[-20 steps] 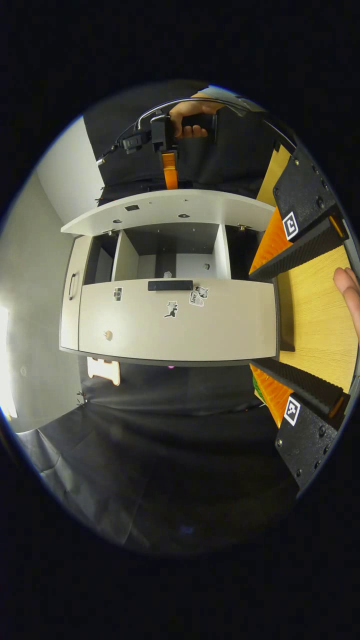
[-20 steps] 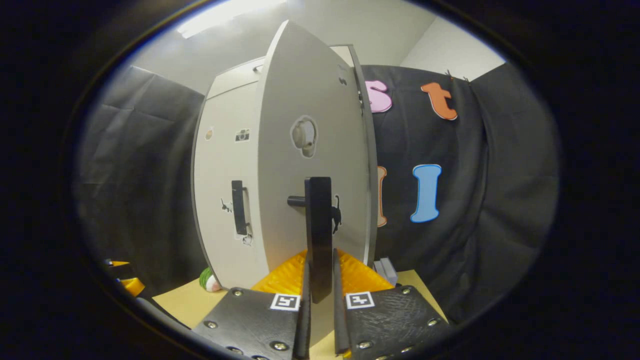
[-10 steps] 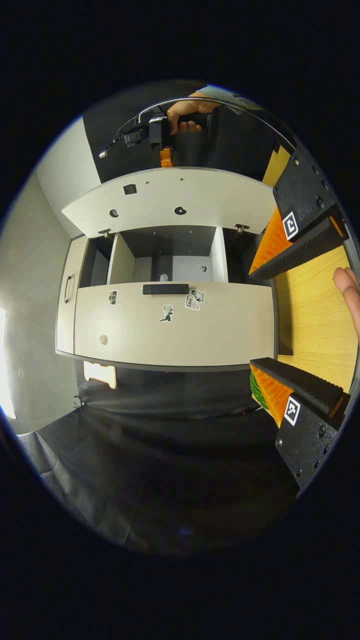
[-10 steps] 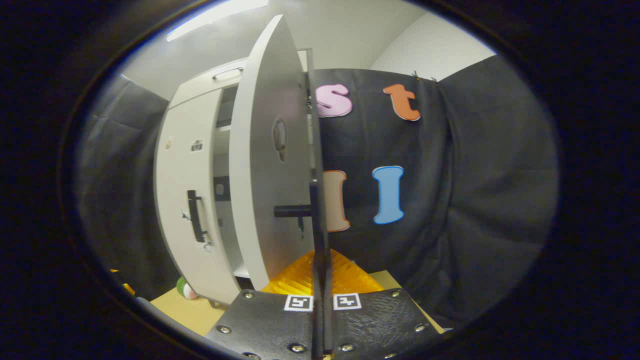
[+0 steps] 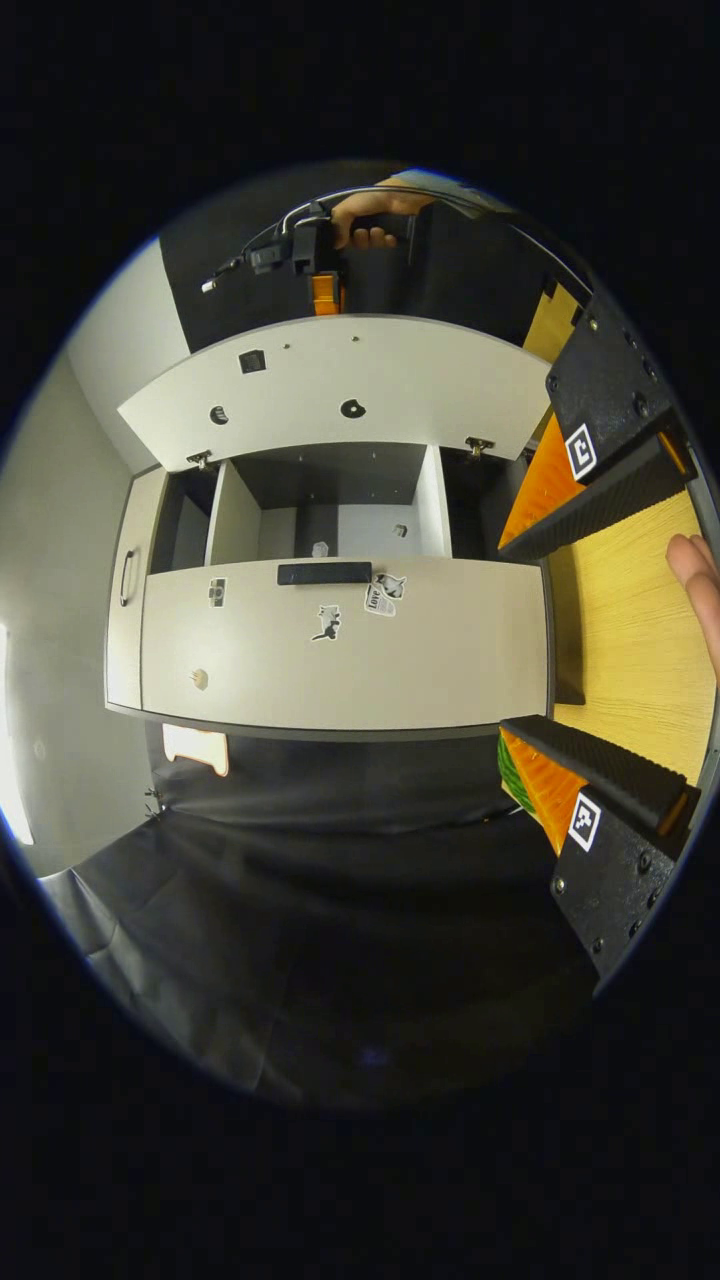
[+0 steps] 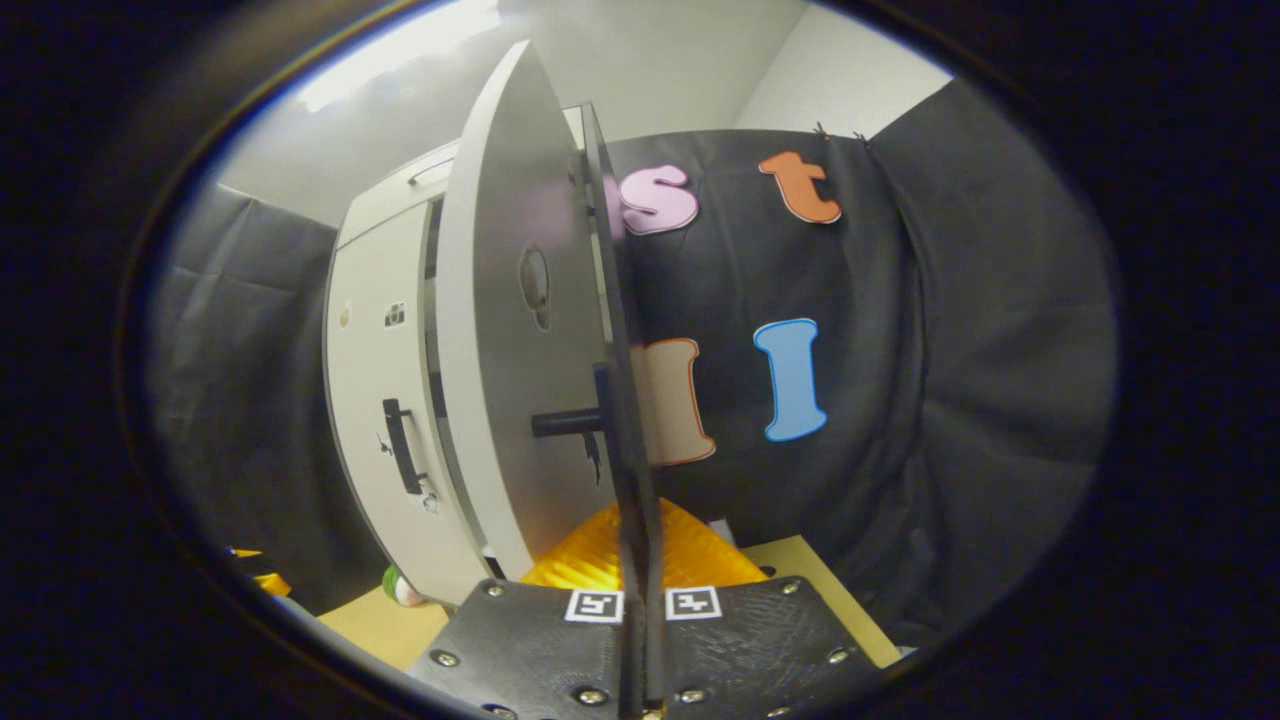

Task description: Open the right door of the double-door shoe cabinet with the right hand, and open the left door with the left hand.

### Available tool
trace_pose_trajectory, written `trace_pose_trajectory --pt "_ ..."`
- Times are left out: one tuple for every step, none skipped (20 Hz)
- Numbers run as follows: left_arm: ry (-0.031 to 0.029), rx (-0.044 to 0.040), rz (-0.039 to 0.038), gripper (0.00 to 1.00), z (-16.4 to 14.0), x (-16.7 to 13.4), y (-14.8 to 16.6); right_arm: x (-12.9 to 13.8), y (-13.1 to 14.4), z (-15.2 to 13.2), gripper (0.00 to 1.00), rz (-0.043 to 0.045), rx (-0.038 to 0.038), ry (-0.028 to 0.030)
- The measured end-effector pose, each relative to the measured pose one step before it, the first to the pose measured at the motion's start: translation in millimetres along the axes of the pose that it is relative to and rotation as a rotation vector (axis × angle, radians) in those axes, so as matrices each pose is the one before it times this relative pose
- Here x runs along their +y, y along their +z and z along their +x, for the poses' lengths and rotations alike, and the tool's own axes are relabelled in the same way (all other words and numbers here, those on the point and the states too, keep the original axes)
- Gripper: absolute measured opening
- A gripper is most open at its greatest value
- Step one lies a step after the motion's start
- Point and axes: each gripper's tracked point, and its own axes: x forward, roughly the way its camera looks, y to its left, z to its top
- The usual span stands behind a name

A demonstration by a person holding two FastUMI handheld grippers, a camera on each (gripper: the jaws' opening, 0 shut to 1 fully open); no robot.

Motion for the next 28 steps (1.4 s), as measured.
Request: trace_pose_trajectory --pt "-0.00194 -0.01483 0.00961 0.98 6.08 -1.25 5.91 -1.77 -1.21 2.26 0.02 0.01521 -0.01357 -0.00937" --pt "-0.00376 -0.00442 0.00093 0.97 9.85 -1.21 5.5 -0.09 1.31 -5.14 0.03 0.01168 -0.00579 -0.00521" --pt "-0.00482 -0.00401 -0.01559 0.97 10.14 -1.51 3.82 -2.14 -2.94 5.54 0.07 -0.00862 -0.00429 -0.01208" --pt "-0.00851 -0.01364 -0.02567 0.97 10.81 -3.64 7.2 -3.71 3.72 -5.0 0.11 -0.01879 -0.01067 -0.00879" --pt "-0.00816 -0.01147 -0.02654 0.97 13.27 -2.96 6.74 -3.84 -0.39 -3.04 0.21 -0.00144 -0.00536 -0.00236" --pt "-0.00455 0.00126 -0.01417 0.97 12.55 -2.04 2.49 -1.9 -0.04 0.74 0.25 0.00327 -0.0039 -0.00283" --pt "0.00129 -0.0018 -0.00168 0.97 13.12 -0.22 3.41 -4.03 1.08 -3.44 0.41 0.00106 -0.00122 -0.00448" --pt "0.00594 0.00144 0.00405 0.99 12.64 0.73 2.09 -5.78 -1.85 2.29 0.38 -0.00224 0.00115 -0.00271" --pt "0.00263 0.00302 0.00125 0.98 11.75 -0.63 0.84 -3.08 -0.5 -2.36 0.57 0.00071 0.00459 -0.00047" --pt "-0.00294 -0.00208 0.0007 0.98 10.86 -2.06 1.58 -4.36 0.38 -6.19 0.6 0.00204 0.00444 -0.00666" --pt "-0.00222 0.00385 -0.00699 0.98 9.89 -1.16 -0.14 -2.68 2.4 -5.92 0.71 -0.00064 -0.00703 0.00587" --pt "-0.00778 0.00676 -0.01015 0.98 9.74 -2.03 -1.47 1.02 2.55 -6.56 0.83 0.00091 -0.00698 0.01232" --pt "-0.00967 0.00488 -0.01251 0.98 8.86 -2.77 0.55 -1.51 2.7 -7.46 0.8 -0.00748 -0.00804 0.00939" --pt "-0.00121 0.00384 -0.00582 0.98 8.63 -1.47 1.06 -2.97 3.35 -7.63 0.82 -0.01298 -0.01583 0.00405" --pt "-0.00057 -0.00531 -0.0003 0.97 8.39 -1.06 3.25 -2.64 5.96 -10.6 0.95 -0.01742 -0.01635 -0.0012" --pt "0.00719 -0.00246 0.0049 0.98 8.81 0.59 3.11 -3.53 -0.27 -6.86 0.98 -0.02296 -0.00823 -0.01419" --pt "0.00796 -0.00436 0.00297 0.97 8.78 0.68 3.78 -5.68 1.32 -10.28 0.98 -0.02781 -0.01096 -0.01911" --pt "0.00314 -0.00585 0.00101 0.98 9.0 -2.0 4.8 -2.55 2.24 -8.68 0.98 -0.01409 -0.01001 -0.01463" --pt "0.00025 -0.00358 -0.00091 0.98 8.67 -2.32 4.78 -0.65 1.16 -9.97 0.98 -0.00654 -0.00905 -0.00722" --pt "-0.00032 -0.00165 -0.0049 0.97 9.06 -2.65 4.73 4.09 -2.12 -9.09 0.93 -0.0011 -0.00051 -0.00199" --pt "-0.00531 -0.00373 -0.00309 0.97 9.03 -3.32 5.75 5.41 -3.44 -11.49 1.0 -0.00307 0.00306 0.00852" --pt "0.00065 0.00048 -0.0059 0.97 10.06 -2.92 5.14 5.62 -6.27 -11.06 0.98 -0.00905 0.00897 0.00701" --pt "-0.00406 0.00058 0.0009 0.97 8.33 -4.3 4.61 3.78 -5.99 -10.98 0.98 -0.01252 0.00891 -0.0009" --pt "-0.00649 0.00298 0.00712 0.98 8.31 -5.53 3.26 3.18 -4.27 -11.26 0.98 -0.00398 -0.00093 -0.00273" --pt "0.00016 -0.00723 0.01363 0.98 6.59 -3.03 4.83 4.92 -5.85 -10.38 0.98 0.01019 0.0031 -0.00201" --pt "0.012 -0.0115 0.01476 0.98 8.48 -1.68 5.67 8.92 -8.92 -10.94 0.98 0.02083 0.00393 0.01048" --pt "0.01631 -0.01632 0.01736 0.97 7.99 -0.12 4.55 10.37 -9.21 -10.24 0.98 0.03018 0.00375 0.01561" --pt "0.02082 0.01241 0.01329 0.97 7.81 -1.09 -1.37 9.66 -10.96 -9.21 0.98 0.02178 0.0073 0.0165"
